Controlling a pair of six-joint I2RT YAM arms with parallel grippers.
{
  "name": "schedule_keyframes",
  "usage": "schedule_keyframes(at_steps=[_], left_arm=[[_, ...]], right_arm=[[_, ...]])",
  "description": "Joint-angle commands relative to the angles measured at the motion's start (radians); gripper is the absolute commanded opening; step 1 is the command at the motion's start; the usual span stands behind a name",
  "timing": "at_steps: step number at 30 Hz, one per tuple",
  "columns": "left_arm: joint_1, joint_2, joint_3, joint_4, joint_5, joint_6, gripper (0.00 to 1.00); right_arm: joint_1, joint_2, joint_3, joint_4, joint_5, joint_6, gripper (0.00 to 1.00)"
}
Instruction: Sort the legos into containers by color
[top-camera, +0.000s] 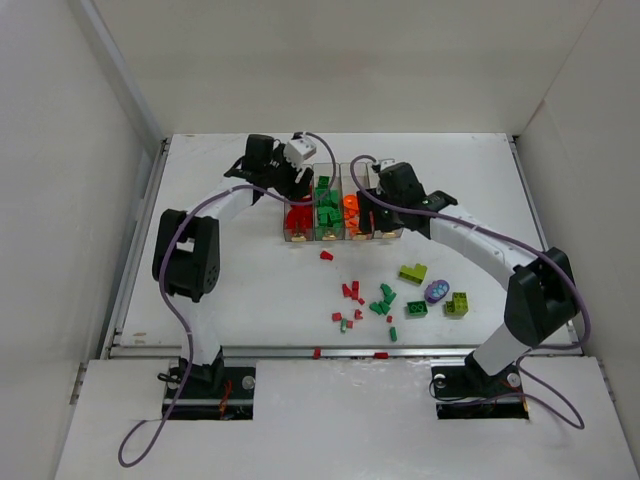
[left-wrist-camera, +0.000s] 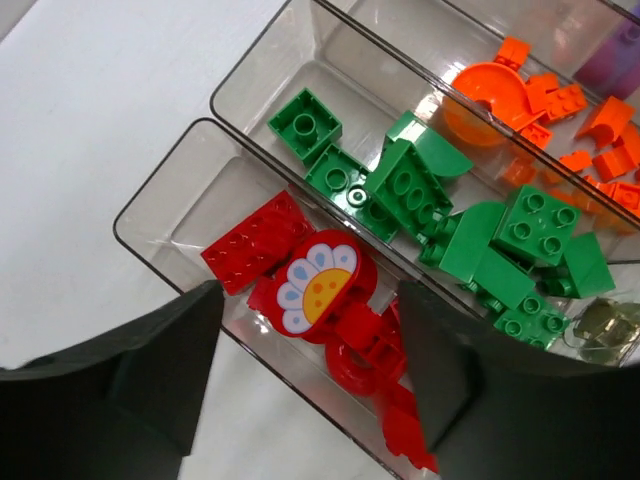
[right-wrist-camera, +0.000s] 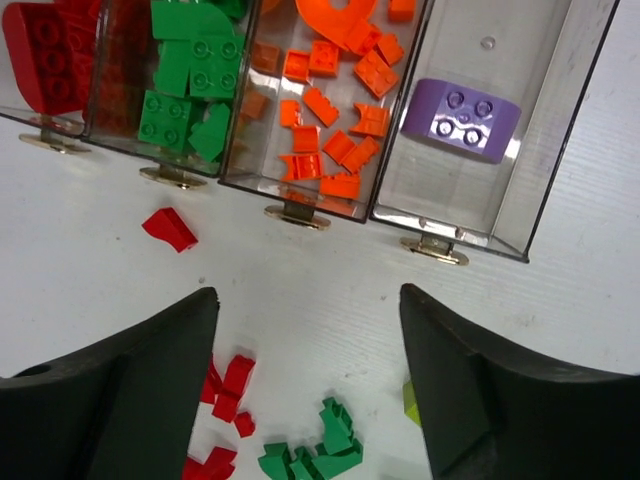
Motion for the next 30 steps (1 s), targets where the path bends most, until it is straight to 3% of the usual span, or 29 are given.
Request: schedule_keyframes(at_steps=[1,5,6,10,14,18,27,30], left_arm=[[0.008,-0.043,0.023,0.059,-0.016,-0.032,0.72],[0.008,-0.079,0.0,0.059,-0.037,-0.032,1.0],[0.008,-0.092,-0.012,0.059,-0.037,-0.032,1.0],[0.008,-0.175,-0.038,0.033,-0.137,-0.081,1.0],[0.008,-0.257,-0.098,-0.03,-0.305,-0.177,1.0],[0.008,-0.354,-0.202,-0.05,-0.343,-0.225,1.0],[-0.015,-0.491,-0.311,-0.082,-0.317,-0.27,1.0],[-0.015,-0.521,-0.34,-0.082,-0.326,-0.259,1.0]], right_arm=[[-0.006,-0.01,0.044,-0.072,0.017,0.008,0.81],[0.042,-0.064,0.044,-0.17,0.094,0.049,0.94],[0.057,-0.093,0.035,-0.198,0.112,0.086,1.0],[0.161,-0.2,-0.074,-0.32,0.119,0.233,1.0],[0.296,-0.337,-0.273,-0.341,0.034,0.46,1.0],[0.43,-0.405,-0.422,-0.318,-0.016,0.649,1.0],[0.517,-0.25,-0.478,-0.203,-0.084,0.706,1.0],[0.554,-0.202,-0.521,-0.157,-0.111,0.737,0.95]])
